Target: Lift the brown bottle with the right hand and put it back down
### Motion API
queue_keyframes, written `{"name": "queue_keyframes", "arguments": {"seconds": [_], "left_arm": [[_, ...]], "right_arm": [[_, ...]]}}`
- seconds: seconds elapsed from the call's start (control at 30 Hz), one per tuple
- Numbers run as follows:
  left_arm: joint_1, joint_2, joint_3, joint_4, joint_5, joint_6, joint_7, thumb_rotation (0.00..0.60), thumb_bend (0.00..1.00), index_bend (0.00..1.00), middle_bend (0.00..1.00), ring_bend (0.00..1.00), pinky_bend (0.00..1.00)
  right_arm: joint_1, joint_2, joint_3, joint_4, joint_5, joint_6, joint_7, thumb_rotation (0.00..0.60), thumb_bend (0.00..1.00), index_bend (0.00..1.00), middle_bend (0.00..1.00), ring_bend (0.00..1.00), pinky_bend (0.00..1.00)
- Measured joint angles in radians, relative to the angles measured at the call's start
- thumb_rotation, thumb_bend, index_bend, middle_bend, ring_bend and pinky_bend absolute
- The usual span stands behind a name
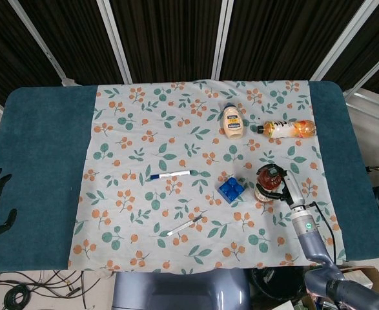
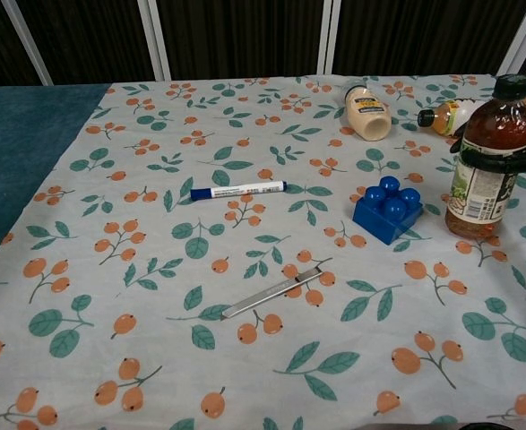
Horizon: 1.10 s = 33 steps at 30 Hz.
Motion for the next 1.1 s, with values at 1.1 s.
{"name": "queue_keyframes", "arguments": {"seconds": [1.1], "left_arm": [[0.001, 0.001, 0.002, -0.002, 0.001, 0.001, 0.006, 0.6, 0.39, 0.12, 0.01, 0.01, 0.11]], "right_arm": [[-0.065, 0.363, -0.06, -0.282, -0.118, 0.155, 0.013, 0.6, 0.1, 0.01, 0.09, 0.17, 0.2]]}}
